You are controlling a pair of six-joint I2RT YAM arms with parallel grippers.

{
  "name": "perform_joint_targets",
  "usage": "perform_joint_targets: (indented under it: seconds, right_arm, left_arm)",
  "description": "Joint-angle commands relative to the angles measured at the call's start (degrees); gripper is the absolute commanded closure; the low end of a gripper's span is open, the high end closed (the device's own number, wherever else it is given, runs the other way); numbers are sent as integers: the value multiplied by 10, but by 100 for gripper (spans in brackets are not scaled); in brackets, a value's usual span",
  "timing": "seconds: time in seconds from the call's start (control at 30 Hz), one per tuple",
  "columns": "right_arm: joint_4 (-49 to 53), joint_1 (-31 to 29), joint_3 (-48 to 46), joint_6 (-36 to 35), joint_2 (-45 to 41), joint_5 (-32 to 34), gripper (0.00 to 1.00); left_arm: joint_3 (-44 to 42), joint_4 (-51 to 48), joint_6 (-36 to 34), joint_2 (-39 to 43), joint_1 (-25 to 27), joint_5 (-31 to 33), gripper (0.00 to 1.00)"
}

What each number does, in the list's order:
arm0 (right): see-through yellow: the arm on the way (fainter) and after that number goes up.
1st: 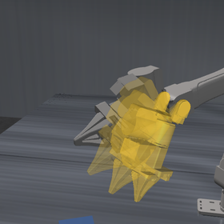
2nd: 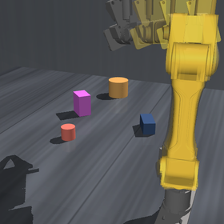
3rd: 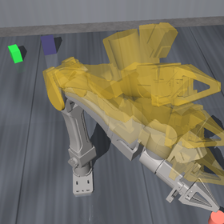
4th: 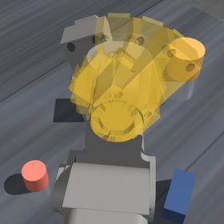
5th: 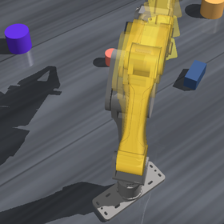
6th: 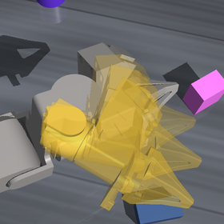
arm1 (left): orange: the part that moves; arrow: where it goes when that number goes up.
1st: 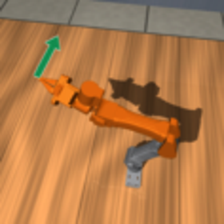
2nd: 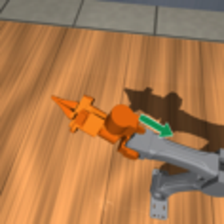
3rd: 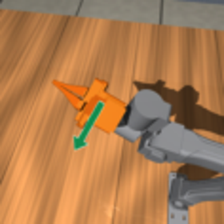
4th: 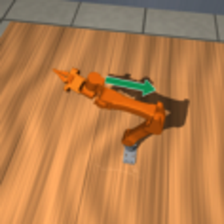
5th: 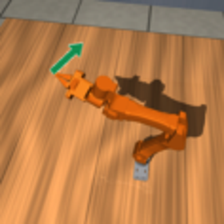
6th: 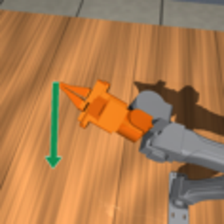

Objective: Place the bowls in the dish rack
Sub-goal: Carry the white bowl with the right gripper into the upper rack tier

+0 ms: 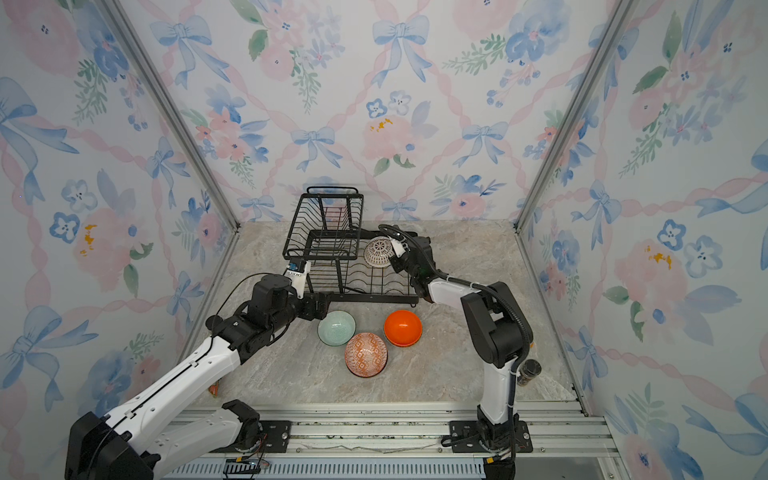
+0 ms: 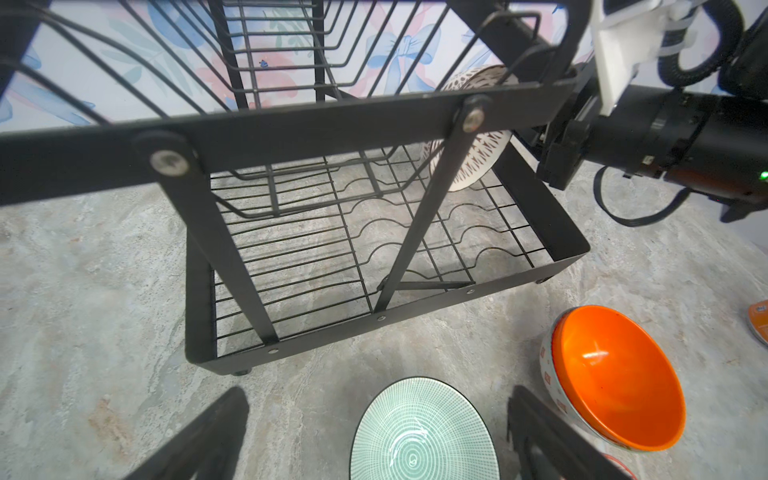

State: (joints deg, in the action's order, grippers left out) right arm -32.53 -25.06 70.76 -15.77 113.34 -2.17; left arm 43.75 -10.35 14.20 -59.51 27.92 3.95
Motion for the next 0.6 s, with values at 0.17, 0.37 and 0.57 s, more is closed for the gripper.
perform_joint_targets:
  seconds: [0.17,0.37,0.57]
  right_arm:
    - [-33,3,141,-69,84,-49,100]
    - [-3,-6,199,-104,133,-6,100]
    - [4,-18,230,-135,162,-3,100]
  left_arm:
    - [-11,1,-8,5,-16,-15,2]
    - [-11,1,-12,10,-21,-17,2]
    - [-11,1,-13,8,-24,-19,2]
